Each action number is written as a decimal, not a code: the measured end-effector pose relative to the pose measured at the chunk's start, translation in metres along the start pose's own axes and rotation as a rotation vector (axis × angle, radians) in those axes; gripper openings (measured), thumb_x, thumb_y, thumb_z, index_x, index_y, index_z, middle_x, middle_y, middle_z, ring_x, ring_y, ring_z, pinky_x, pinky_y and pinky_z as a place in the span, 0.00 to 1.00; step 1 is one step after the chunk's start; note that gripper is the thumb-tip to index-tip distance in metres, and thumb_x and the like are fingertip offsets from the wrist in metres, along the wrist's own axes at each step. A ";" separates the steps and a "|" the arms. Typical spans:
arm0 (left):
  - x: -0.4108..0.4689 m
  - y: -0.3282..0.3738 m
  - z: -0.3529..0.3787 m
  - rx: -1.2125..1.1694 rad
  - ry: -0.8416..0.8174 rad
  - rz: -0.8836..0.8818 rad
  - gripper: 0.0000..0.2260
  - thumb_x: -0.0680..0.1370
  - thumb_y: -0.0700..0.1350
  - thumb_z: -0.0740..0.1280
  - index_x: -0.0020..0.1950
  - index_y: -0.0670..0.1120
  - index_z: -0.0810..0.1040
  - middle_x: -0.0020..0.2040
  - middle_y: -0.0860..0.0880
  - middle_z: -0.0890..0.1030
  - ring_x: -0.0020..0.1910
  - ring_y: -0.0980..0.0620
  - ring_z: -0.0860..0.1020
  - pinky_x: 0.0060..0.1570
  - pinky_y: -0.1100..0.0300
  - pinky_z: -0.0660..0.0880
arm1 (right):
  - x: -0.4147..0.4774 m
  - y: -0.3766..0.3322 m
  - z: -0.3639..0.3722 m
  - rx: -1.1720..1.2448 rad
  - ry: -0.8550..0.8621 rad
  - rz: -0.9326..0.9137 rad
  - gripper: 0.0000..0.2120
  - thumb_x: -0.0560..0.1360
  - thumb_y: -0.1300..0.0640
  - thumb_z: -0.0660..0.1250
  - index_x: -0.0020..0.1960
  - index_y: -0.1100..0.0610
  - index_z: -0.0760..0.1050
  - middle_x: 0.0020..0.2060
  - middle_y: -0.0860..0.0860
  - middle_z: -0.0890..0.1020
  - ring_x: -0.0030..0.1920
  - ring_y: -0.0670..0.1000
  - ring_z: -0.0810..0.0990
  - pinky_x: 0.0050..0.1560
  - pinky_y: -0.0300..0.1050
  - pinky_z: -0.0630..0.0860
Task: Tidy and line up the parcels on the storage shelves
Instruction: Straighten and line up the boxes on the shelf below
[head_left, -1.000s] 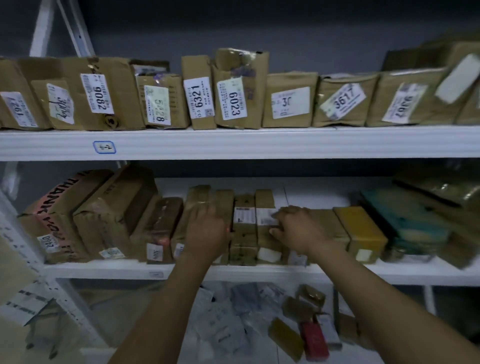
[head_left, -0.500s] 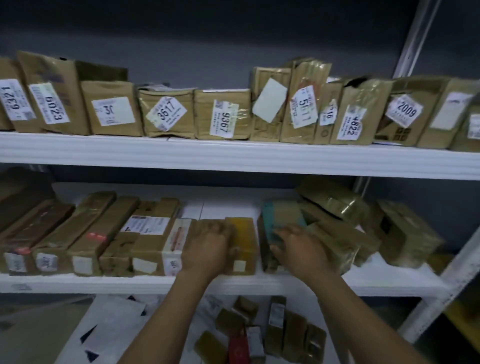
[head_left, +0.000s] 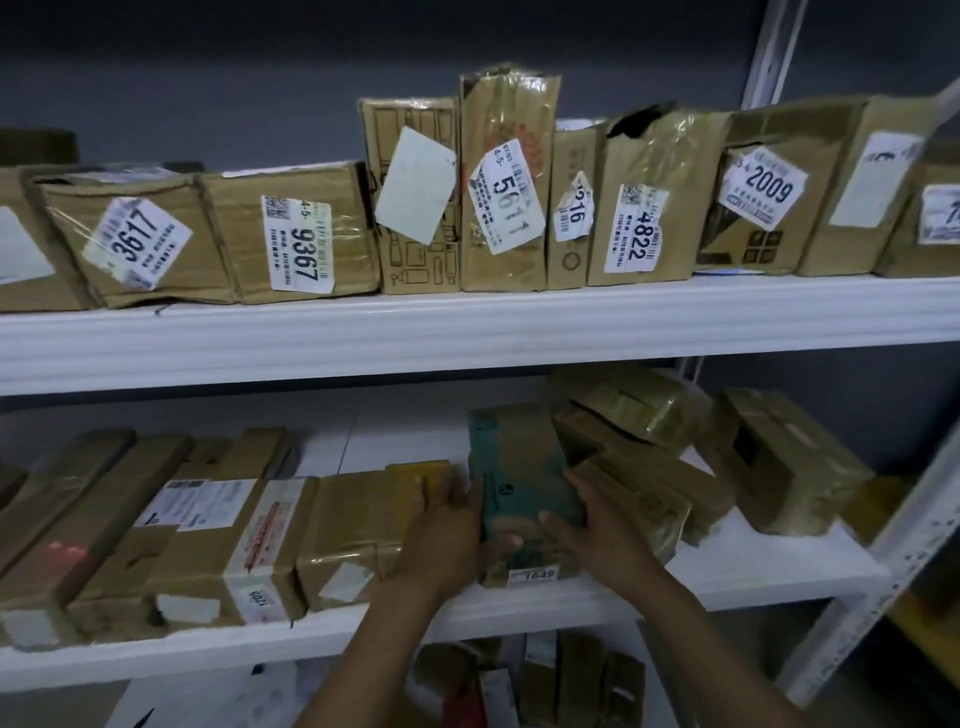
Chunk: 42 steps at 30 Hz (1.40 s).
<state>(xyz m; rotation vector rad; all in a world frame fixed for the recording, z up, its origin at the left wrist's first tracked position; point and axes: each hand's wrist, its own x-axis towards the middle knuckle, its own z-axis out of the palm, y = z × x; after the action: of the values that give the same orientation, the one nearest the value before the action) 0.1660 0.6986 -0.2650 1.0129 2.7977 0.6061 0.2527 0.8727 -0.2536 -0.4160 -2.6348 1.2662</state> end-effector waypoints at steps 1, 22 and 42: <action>0.002 0.001 0.002 0.001 0.020 0.000 0.38 0.77 0.64 0.61 0.78 0.50 0.47 0.74 0.47 0.65 0.74 0.45 0.62 0.72 0.41 0.58 | 0.001 0.004 0.001 0.041 -0.004 0.015 0.31 0.76 0.48 0.68 0.75 0.51 0.59 0.65 0.43 0.69 0.66 0.48 0.71 0.61 0.39 0.69; -0.013 0.058 0.006 -0.662 0.265 -0.008 0.33 0.75 0.50 0.72 0.76 0.55 0.62 0.76 0.55 0.62 0.74 0.57 0.62 0.71 0.51 0.66 | 0.006 -0.018 -0.035 0.355 -0.137 0.130 0.37 0.58 0.23 0.69 0.56 0.49 0.78 0.52 0.47 0.84 0.51 0.49 0.83 0.54 0.52 0.80; -0.032 0.002 0.007 0.133 0.170 -0.225 0.45 0.69 0.64 0.71 0.79 0.55 0.51 0.79 0.53 0.55 0.78 0.50 0.48 0.74 0.47 0.45 | 0.021 -0.006 -0.002 0.334 -0.068 0.143 0.37 0.67 0.28 0.49 0.70 0.45 0.62 0.59 0.54 0.77 0.54 0.57 0.77 0.55 0.56 0.76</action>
<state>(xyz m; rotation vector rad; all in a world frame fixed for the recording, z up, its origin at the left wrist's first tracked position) 0.1937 0.6818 -0.2714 0.6792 3.0793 0.5052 0.2324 0.8769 -0.2466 -0.5189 -2.4146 1.7559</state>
